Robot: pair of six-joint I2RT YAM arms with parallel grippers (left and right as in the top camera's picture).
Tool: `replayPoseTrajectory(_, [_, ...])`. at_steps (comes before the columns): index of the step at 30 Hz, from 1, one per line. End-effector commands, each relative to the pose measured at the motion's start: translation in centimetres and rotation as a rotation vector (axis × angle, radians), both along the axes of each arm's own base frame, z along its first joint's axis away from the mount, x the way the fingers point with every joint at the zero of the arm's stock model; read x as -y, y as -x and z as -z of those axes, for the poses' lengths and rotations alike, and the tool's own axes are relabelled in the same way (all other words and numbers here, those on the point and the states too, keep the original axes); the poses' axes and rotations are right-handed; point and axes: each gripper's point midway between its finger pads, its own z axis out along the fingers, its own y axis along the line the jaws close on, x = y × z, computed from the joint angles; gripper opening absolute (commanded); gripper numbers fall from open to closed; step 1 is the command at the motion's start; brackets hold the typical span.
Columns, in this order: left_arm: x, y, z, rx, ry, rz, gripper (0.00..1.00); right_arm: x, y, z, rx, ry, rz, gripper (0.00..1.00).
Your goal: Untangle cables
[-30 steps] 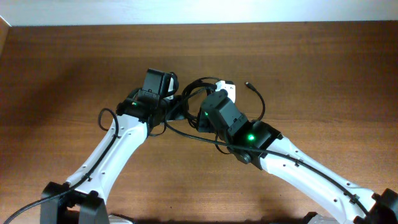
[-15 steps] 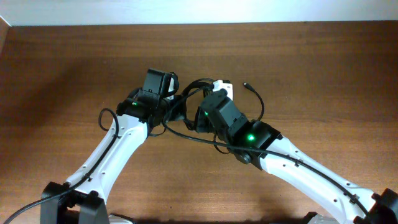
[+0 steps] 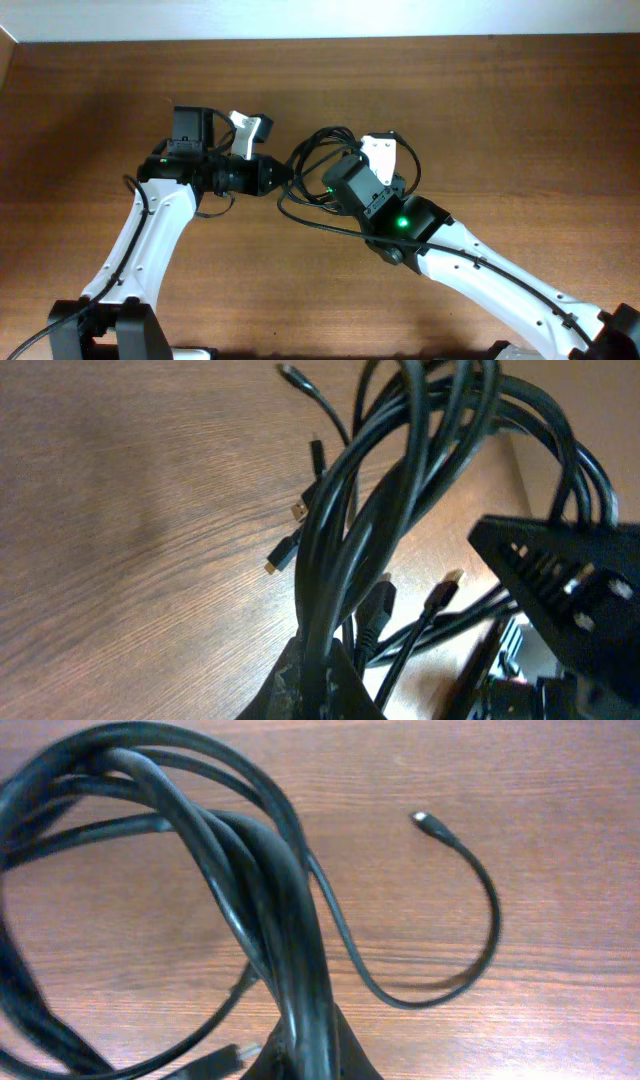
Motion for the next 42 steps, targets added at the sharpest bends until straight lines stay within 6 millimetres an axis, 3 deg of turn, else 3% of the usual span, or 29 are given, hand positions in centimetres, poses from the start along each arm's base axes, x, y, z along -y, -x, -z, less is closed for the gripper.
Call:
replayPoseTrajectory(1, [1.1,1.9,-1.9,0.156,0.062,0.186,0.00,2.7,-0.8,-0.8,0.031,0.057,0.085,0.04])
replayPoseTrajectory(6, [1.2,3.2,-2.7,0.246,0.042,0.271,0.00,5.7,-1.7,-0.4,0.004,0.078,0.159,0.04])
replayPoseTrajectory(9, [-0.2,2.2,-1.5,0.263,-0.087,0.229,0.00,7.2,-2.0,-0.2,-0.011,0.085,0.196,0.04])
replayPoseTrajectory(11, [-3.8,-0.2,0.9,0.279,-0.360,0.127,0.00,7.1,-2.0,-0.1,-0.012,0.079,0.200,0.04])
replayPoseTrajectory(14, [-9.6,-1.6,2.9,0.128,-0.625,-0.179,0.00,6.8,-1.9,0.0,-0.023,0.065,0.188,0.04])
replayPoseTrajectory(16, [-10.2,-1.7,3.0,0.109,-0.644,-0.225,0.00,6.8,-1.9,0.0,-0.023,0.066,0.188,0.04])
replayPoseTrajectory(17, [-10.2,-1.7,3.0,0.109,-0.644,-0.224,0.99,6.8,-1.9,0.0,-0.024,0.063,0.186,0.04])
replayPoseTrajectory(22, [-7.2,-1.7,2.1,0.136,-0.479,-0.152,0.99,6.7,-1.9,0.0,-0.024,0.045,0.198,0.04])
replayPoseTrajectory(25, [-2.7,-0.6,-0.2,0.152,-0.209,-0.020,0.99,5.3,-2.2,0.0,-0.031,-0.025,0.165,0.04])
replayPoseTrajectory(26, [-2.2,-0.3,-0.5,0.152,-0.177,-0.003,0.99,4.7,-2.3,-0.1,-0.033,-0.052,0.149,0.04])
replayPoseTrajectory(30, [-1.8,-0.2,-0.6,0.153,-0.168,0.009,0.99,3.0,-2.5,-0.4,-0.036,-0.120,0.092,0.04])
replayPoseTrajectory(32, [-1.5,-0.1,-0.6,0.157,-0.168,0.017,0.99,-1.7,-2.7,-1.8,-0.013,-0.207,-0.178,0.04])
replayPoseTrajectory(33, [-1.6,-0.2,-0.6,0.158,-0.171,0.016,0.99,-5.3,-1.9,-3.3,0.023,-0.249,-0.440,0.04])
replayPoseTrajectory(34, [-1.6,-0.2,-0.6,0.158,-0.172,0.016,0.99,-6.3,-1.4,-3.8,0.035,-0.267,-0.519,0.04])
replayPoseTrajectory(38, [-1.7,-0.2,-0.5,0.158,-0.178,0.013,0.99,-9.0,0.2,-5.3,0.070,-0.335,-0.729,0.04])
replayPoseTrajectory(42, [-1.7,-0.2,-0.5,0.158,-0.178,0.013,0.98,-9.4,-0.3,-6.2,0.112,-0.351,-0.732,0.04])
